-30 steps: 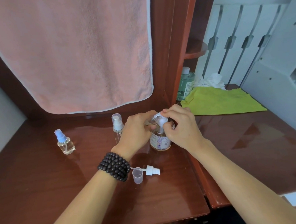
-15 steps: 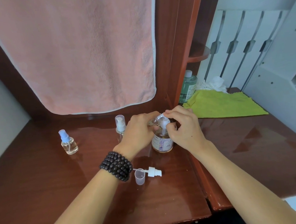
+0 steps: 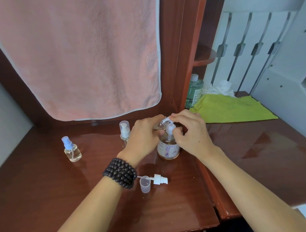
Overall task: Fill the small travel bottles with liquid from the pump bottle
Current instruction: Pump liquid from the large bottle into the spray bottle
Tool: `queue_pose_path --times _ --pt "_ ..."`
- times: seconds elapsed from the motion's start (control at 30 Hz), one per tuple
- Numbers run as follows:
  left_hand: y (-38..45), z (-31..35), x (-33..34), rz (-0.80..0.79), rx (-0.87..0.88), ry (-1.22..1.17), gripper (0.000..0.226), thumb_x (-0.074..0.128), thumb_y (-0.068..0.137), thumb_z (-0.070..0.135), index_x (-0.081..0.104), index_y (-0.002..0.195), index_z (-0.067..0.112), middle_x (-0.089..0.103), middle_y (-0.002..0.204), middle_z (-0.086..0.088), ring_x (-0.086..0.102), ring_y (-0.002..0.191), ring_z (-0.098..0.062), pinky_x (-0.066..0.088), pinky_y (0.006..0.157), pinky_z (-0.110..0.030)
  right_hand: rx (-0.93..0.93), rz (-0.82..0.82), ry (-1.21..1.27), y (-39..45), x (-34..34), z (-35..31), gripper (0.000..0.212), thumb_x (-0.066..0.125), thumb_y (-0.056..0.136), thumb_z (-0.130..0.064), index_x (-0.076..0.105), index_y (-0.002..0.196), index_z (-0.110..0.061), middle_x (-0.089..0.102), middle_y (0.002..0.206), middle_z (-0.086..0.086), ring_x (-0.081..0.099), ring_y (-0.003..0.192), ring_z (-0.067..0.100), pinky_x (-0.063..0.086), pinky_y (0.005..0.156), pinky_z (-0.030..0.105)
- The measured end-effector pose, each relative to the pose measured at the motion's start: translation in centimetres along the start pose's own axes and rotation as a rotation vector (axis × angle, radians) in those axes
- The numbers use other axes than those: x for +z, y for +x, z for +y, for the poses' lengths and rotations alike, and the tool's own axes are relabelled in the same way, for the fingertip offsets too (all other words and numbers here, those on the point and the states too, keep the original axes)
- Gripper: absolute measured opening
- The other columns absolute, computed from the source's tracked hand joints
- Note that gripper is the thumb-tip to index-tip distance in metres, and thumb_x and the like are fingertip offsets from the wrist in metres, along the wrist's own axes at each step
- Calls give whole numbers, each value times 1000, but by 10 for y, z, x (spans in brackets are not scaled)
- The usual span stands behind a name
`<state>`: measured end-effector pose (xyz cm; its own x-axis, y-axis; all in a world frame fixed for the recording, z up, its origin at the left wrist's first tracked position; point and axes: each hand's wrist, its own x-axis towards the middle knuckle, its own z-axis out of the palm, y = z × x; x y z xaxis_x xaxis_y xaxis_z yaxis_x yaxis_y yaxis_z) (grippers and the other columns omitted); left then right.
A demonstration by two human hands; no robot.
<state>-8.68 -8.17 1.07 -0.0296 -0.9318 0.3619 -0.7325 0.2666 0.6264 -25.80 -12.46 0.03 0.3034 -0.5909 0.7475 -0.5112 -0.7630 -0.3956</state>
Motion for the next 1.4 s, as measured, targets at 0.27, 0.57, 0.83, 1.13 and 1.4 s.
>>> queue_pose_path --times 0.27,0.57,0.83,1.13,1.4 --pt "-3 -4 9 -16 -21 0 34 68 81 8 67 105 31 72 82 6 66 83 -16 54 79 -43 22 -18 -9 -3 6 5 33 54 68 3 77 90 -4 68 85 4 64 97 5 43 81 39" --pt "0 3 0 1 -8 -6 33 69 83 10 67 106 34 66 76 12 55 72 -6 52 80 -39 10 4 4 -1 1 3 39 53 70 2 77 100 -5 70 95 5 62 97 6 45 86 40" --pt "-1 1 6 -5 -23 -10 33 67 81 12 67 107 32 73 83 7 65 82 -15 54 82 -43 40 -5 -28 -2 6 7 34 54 67 0 78 90 -7 70 87 1 65 88 7 40 85 35" --pt "2 5 -1 -8 -24 23 35 71 83 11 68 107 36 61 66 20 53 67 2 48 77 -34 38 14 18 1 3 4 37 53 68 -1 78 94 -8 71 92 2 62 93 5 42 84 39" --pt "-2 3 6 -1 -41 13 37 70 82 10 69 107 36 69 73 14 60 74 -4 49 76 -32 61 5 -2 -2 7 9 32 54 67 -1 78 88 -8 70 86 1 66 88 7 40 82 35"
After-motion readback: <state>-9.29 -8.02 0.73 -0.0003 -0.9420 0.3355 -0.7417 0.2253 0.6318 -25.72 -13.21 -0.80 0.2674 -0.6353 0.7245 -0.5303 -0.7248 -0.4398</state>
